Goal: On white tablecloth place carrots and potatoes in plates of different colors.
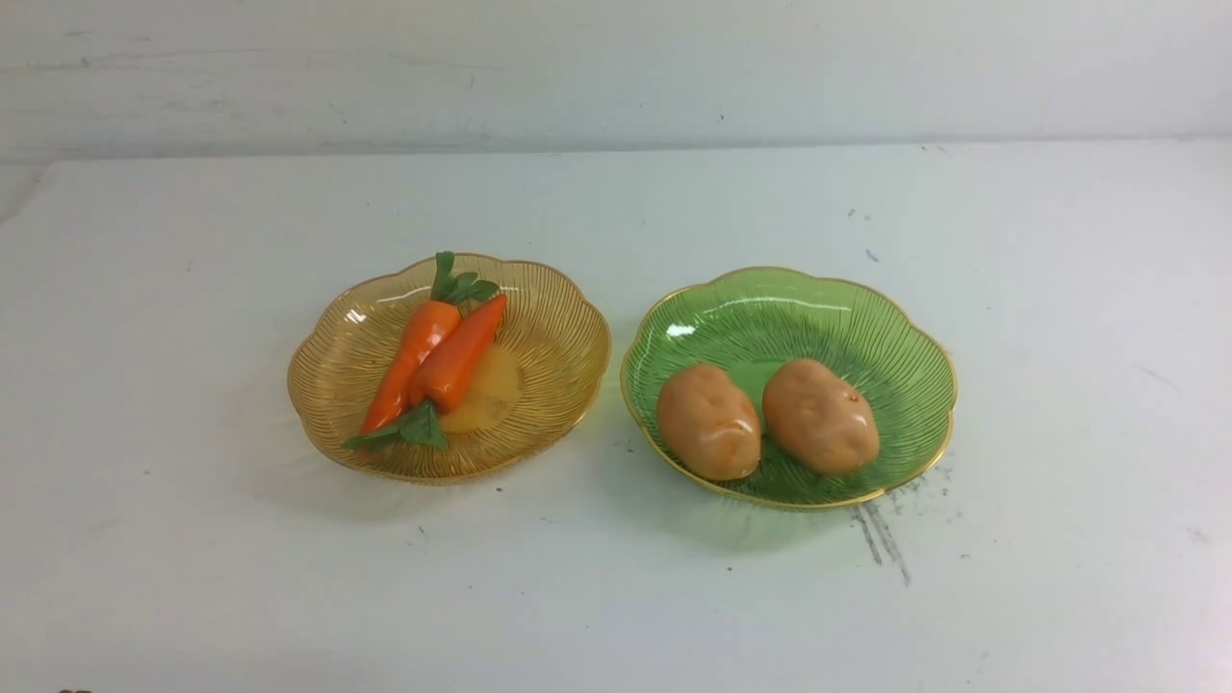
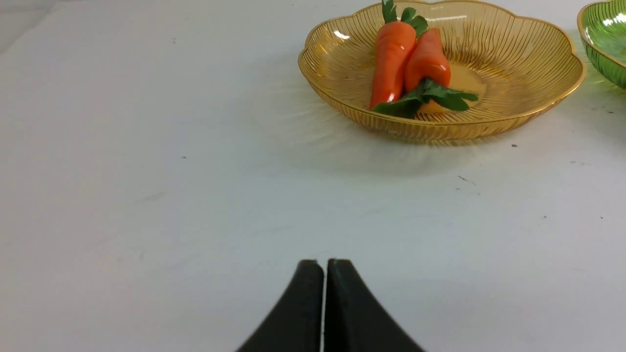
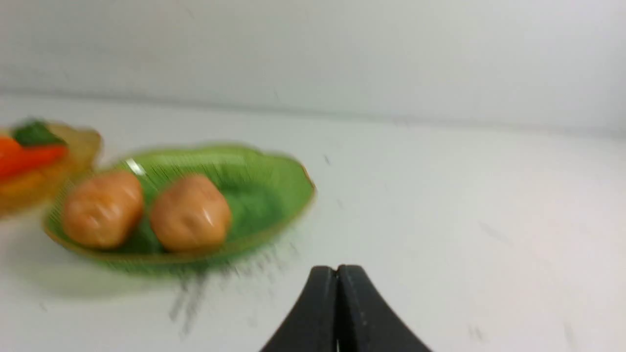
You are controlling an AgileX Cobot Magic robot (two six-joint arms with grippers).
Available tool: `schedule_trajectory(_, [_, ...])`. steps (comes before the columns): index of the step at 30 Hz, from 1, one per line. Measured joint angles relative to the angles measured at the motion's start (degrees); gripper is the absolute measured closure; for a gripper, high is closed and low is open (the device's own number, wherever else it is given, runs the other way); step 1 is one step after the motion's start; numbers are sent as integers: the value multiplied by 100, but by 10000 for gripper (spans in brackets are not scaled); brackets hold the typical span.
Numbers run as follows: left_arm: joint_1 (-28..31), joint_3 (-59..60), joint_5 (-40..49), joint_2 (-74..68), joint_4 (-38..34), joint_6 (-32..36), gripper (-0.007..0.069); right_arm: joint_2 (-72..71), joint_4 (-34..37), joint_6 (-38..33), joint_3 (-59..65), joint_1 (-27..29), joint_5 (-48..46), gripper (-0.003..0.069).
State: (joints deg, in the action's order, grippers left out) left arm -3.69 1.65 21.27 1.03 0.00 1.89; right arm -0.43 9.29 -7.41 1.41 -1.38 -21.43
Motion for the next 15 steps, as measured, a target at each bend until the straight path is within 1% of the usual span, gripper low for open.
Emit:
schedule_trajectory(3, [0,0,4,0,0,-5,628,-6,-56,0,-4,255,-56,670])
schedule_trajectory(15, [0,0,4,0,0,-10,628,-6,-67,52,-4,290,-70,670])
